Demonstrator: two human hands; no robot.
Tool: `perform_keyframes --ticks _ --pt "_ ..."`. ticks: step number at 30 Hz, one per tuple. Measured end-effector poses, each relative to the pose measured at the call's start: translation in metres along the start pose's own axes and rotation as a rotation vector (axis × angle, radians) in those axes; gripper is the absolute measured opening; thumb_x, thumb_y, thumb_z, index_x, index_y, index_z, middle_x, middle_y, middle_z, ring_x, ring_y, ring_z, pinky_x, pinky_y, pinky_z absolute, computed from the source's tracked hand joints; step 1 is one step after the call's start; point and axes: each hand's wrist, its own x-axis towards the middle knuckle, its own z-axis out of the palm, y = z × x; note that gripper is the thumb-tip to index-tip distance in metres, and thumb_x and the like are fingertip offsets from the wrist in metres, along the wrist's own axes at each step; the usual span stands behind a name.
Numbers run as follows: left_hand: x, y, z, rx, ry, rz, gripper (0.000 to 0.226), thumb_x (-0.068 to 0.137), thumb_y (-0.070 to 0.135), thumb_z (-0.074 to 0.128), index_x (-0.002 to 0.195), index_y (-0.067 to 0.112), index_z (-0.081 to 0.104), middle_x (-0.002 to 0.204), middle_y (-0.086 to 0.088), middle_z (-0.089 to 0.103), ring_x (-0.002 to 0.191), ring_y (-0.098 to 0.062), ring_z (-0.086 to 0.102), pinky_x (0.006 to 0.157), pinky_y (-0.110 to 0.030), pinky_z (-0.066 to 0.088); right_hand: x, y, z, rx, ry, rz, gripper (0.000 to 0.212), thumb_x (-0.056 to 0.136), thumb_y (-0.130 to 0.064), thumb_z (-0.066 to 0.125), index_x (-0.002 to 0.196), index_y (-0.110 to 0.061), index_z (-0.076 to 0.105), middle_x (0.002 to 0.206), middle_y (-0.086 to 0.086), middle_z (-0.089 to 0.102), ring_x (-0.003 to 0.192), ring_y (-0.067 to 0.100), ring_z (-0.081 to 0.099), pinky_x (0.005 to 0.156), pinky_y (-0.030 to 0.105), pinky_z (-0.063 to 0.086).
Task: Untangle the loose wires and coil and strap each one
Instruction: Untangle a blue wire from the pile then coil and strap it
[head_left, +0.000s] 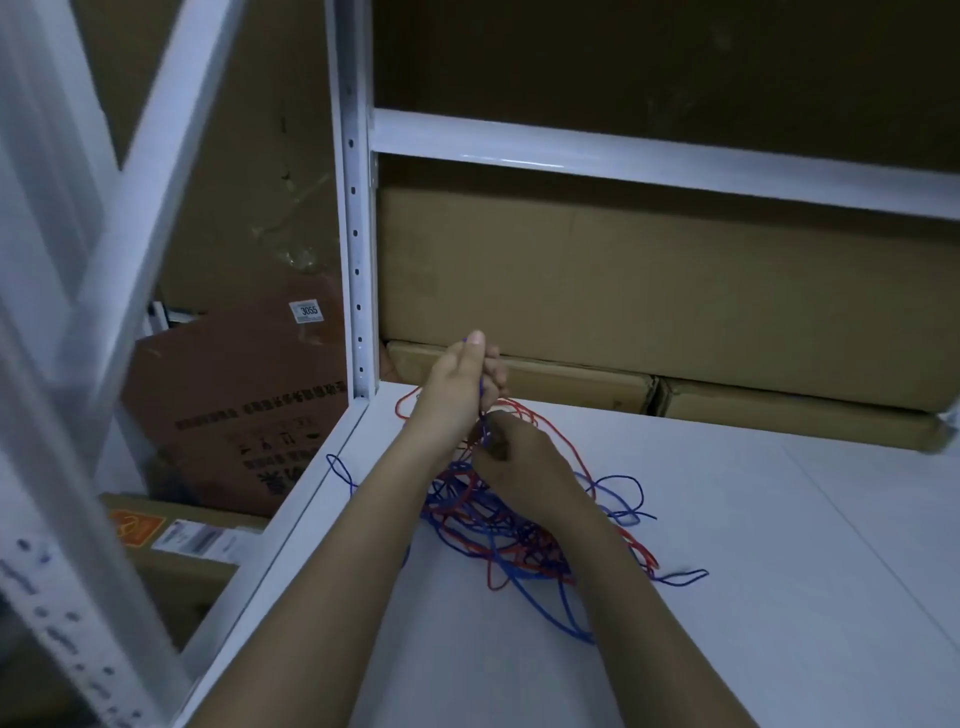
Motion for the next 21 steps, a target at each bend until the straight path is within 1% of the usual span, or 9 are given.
perform_keyframes --ticks 3,6,8,9,12,14,16,18,21 --pt "-0.002 0.007 0.0 0.076 0.101 0.065 0.035 0.106 0.025 0.024 0.098 -0.001 0.047 0.06 -0.003 0.048 0.047 -0.006 0.043 0.054 -0.01 0.04 -0.003 -0.019 -0.001 0.145 -0.027 0.044 0.021 0.094 -0.013 0.054 0.073 -0.017 0.049 0.063 -0.003 0.044 0.051 0.006 0.037 0.052 0.023 0.03" --pt "0.0 0.02 -0.005 0.092 0.161 0.136 0.031 0.106 0.026 0.024 0.096 0.004 0.044 0.066 -0.001 0.055 0.041 0.0 0.045 0.054 -0.012 0.04 -0.008 -0.035 -0.01 0.568 -0.034 0.181 0.011 0.098 -0.016 0.052 0.087 -0.014 0.055 0.077 0.003 0.059 0.062 0.003 0.06 0.061 0.018 0.046" --pt "0.0 0.03 -0.006 0.103 0.173 0.187 0.028 0.106 0.027 0.025 0.09 0.014 0.043 0.073 0.001 0.06 0.043 0.0 0.05 0.055 -0.013 0.042 -0.013 -0.045 -0.016 0.83 -0.118 0.245 0.004 0.097 -0.017 0.053 0.096 -0.014 0.052 0.084 0.006 0.063 0.071 0.014 0.065 0.073 0.028 0.051" --pt "-0.001 0.034 -0.006 0.106 0.183 0.217 0.027 0.106 0.028 0.025 0.087 0.018 0.042 0.075 0.002 0.062 0.044 -0.001 0.051 0.056 -0.014 0.043 -0.015 -0.049 -0.019 0.875 -0.157 0.257 0.004 0.096 -0.017 0.054 0.098 -0.015 0.051 0.079 0.006 0.062 0.069 0.017 0.062 0.075 0.034 0.05" --pt "-0.002 0.051 -0.008 0.104 0.237 0.31 0.027 0.106 0.026 0.024 0.085 0.022 0.04 0.079 0.005 0.063 0.045 -0.001 0.051 0.059 -0.017 0.043 -0.018 -0.062 -0.025 0.867 -0.129 0.27 0.003 0.097 -0.014 0.051 0.094 -0.015 0.052 0.059 -0.001 0.05 0.052 0.012 0.048 0.073 0.037 0.046" --pt "-0.001 0.064 -0.01 0.118 0.237 0.348 0.025 0.106 0.025 0.024 0.089 0.018 0.04 0.082 0.006 0.063 0.045 0.0 0.052 0.058 -0.017 0.042 -0.019 -0.068 -0.029 0.747 -0.063 0.261 0.014 0.1 -0.015 0.046 0.089 -0.014 0.055 0.058 0.0 0.047 0.046 0.011 0.045 0.062 0.029 0.04" --pt "-0.001 0.078 -0.012 0.157 0.215 0.375 0.023 0.106 0.025 0.024 0.096 0.011 0.04 0.085 0.005 0.064 0.047 0.001 0.055 0.056 -0.013 0.041 -0.022 -0.073 -0.034 0.628 0.007 0.205 0.021 0.102 -0.014 0.042 0.088 -0.014 0.058 0.06 0.001 0.046 0.048 0.011 0.043 0.054 0.022 0.037" --pt "-0.002 0.09 -0.015 0.221 0.194 0.397 0.022 0.106 0.025 0.025 0.1 0.009 0.039 0.091 0.001 0.064 0.054 -0.001 0.059 0.058 -0.012 0.042 -0.022 -0.081 -0.041 0.565 0.102 0.146 0.021 0.101 -0.013 0.043 0.09 -0.012 0.06 0.059 -0.004 0.047 0.051 0.008 0.042 0.055 0.02 0.034" --pt "-0.004 0.103 -0.022 0.41 0.153 0.415 0.019 0.105 0.026 0.029 0.104 0.01 0.039 0.095 0.001 0.06 0.067 -0.009 0.062 0.063 -0.025 0.046 -0.021 -0.102 -0.053 0.414 0.277 0.012 0.018 0.097 -0.01 0.05 0.093 -0.009 0.068 0.054 -0.02 0.055 0.055 -0.008 0.049 0.056 0.008 0.034"
